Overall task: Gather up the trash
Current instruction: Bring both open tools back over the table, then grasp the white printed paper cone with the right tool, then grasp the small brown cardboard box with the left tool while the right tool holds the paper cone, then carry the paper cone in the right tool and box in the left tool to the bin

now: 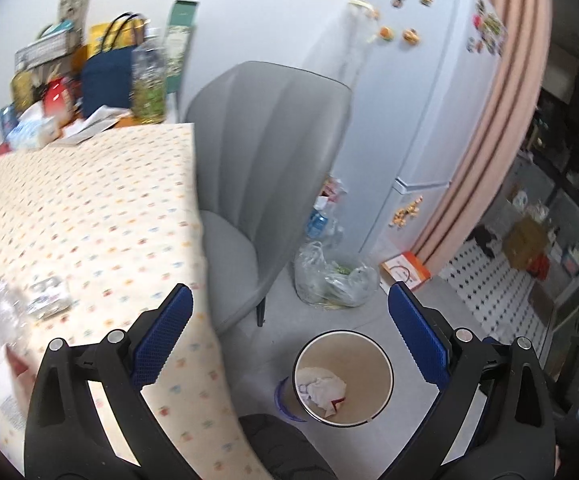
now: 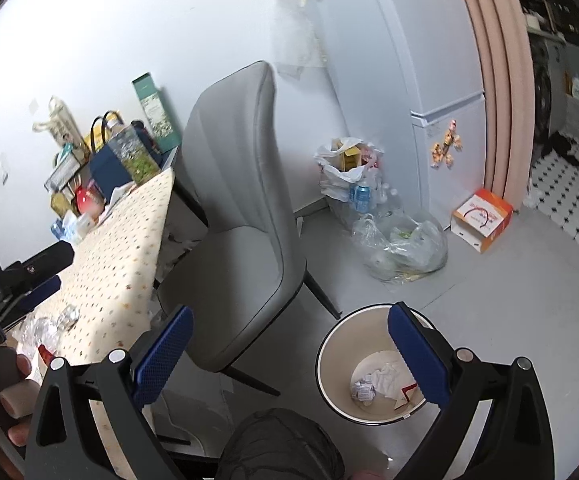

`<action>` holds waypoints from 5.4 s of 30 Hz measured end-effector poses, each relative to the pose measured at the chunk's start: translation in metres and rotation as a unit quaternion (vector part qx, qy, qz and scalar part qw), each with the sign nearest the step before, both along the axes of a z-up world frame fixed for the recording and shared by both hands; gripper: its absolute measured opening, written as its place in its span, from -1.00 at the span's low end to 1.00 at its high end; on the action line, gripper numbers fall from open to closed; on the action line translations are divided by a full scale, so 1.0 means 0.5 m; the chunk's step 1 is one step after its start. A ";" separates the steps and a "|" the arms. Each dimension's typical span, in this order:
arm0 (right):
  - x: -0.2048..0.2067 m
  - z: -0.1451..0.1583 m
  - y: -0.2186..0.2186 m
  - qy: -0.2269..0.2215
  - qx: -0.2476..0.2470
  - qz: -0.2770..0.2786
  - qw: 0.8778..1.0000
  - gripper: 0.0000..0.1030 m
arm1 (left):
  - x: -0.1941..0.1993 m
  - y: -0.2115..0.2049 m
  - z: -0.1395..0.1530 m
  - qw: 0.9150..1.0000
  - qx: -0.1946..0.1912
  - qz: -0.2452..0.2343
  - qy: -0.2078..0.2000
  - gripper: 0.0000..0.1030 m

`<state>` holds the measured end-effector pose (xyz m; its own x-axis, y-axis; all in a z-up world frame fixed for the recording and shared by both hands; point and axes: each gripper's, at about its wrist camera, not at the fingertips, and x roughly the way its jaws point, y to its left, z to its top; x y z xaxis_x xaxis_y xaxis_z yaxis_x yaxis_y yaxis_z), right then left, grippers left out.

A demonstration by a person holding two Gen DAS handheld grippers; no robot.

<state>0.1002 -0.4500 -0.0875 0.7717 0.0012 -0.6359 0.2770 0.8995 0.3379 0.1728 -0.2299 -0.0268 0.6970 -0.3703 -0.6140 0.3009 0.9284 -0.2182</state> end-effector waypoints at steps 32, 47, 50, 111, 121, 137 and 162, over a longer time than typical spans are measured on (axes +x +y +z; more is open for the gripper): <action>0.014 0.152 0.465 -0.053 -0.100 0.210 0.971 0.85 | -0.143 0.414 0.064 0.989 -0.022 0.132 -0.057 0.88; 0.029 0.131 0.637 -0.028 -0.094 0.306 0.947 0.84 | -0.206 0.613 0.033 0.973 0.013 0.224 -0.054 0.88; 0.036 0.118 0.669 -0.017 -0.097 0.322 0.942 0.81 | -0.209 0.651 0.024 0.970 0.012 0.238 -0.048 0.88; 0.122 0.070 0.556 0.018 -0.063 0.285 0.956 -0.22 | 0.042 0.657 -0.130 0.969 -0.158 0.179 0.063 -0.24; 0.103 0.086 0.549 0.001 -0.053 0.289 0.956 -0.22 | -0.017 0.669 -0.062 0.970 -0.136 0.202 0.022 -0.24; 0.072 0.118 0.470 -0.021 -0.052 0.250 0.967 -0.22 | -0.045 0.560 0.006 0.982 -0.112 0.152 -0.009 -0.24; 0.082 0.037 0.221 -0.001 -0.012 0.132 0.991 -0.22 | 0.034 0.255 -0.026 0.998 -0.055 0.031 0.028 -0.24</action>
